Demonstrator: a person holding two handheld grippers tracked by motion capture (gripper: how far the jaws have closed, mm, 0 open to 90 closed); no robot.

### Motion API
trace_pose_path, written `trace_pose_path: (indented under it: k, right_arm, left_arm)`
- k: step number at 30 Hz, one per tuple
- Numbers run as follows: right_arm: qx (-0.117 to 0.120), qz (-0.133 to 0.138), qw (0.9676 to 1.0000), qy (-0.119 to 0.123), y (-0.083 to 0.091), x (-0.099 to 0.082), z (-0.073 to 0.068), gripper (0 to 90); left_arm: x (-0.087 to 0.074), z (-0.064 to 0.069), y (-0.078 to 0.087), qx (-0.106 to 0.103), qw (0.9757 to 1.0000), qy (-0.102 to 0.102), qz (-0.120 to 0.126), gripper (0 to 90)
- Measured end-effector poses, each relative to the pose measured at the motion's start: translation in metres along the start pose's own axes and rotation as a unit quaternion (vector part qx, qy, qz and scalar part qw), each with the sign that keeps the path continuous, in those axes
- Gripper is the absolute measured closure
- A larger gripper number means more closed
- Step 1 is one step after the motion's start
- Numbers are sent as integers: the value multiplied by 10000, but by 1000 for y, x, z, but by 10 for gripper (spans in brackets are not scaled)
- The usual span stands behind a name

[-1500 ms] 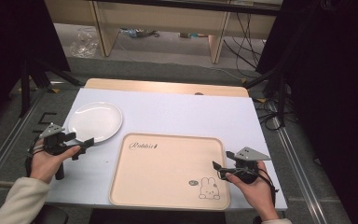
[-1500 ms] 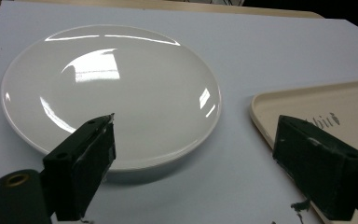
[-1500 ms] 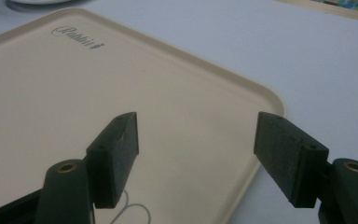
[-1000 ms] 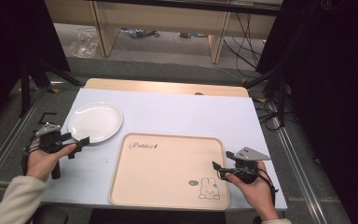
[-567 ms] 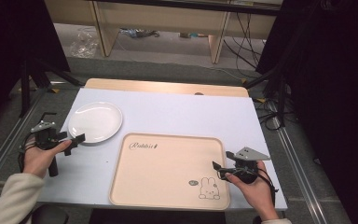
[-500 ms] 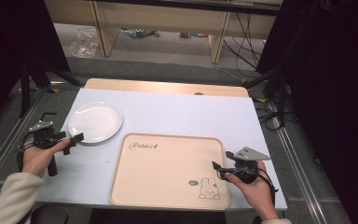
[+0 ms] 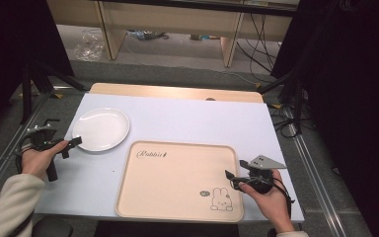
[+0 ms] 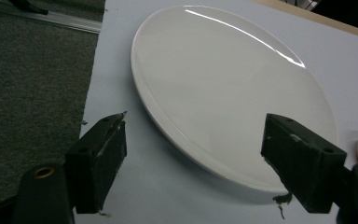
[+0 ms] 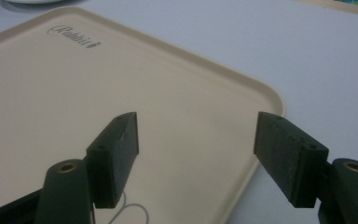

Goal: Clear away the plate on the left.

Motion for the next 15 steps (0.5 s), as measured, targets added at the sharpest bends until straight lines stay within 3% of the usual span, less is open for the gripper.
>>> trace_pose_path:
  k: [3, 4, 5, 8, 15]
  right_arm:
    - [-8, 21, 10000, 31, -1, 0, 0, 316]
    - [6, 2, 10000, 13, 0, 0, 0, 316]
    - [3, 5, 10000, 7, 0, 0, 0, 316]
    - [4, -1, 10000, 4, 0, 0, 0, 316]
    - [3, 20, 10000, 16, -1, 0, 0, 316]
  left_arm:
    - [1, -5, -5, 36, 9999, 18, -118, 227]
    - [2, -6, -8, -7, 9999, 74, -121, 232]
    - [4, -8, -12, -50, 9996, 278, -87, 231]
    - [7, -10, -15, 22, 9997, 235, -118, 234]
    - [7, -11, -23, 71, 9991, 354, -203, 238]
Point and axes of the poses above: each handheld gripper's, and its own axes: y roughly backward along the jaws, x roughly out of its top, z roughly to its right, the point moved 9 cm from there along -y, roughly forward along the jaws, and after that the axes turned 11 degrees about -x, right-handed, at the moved point
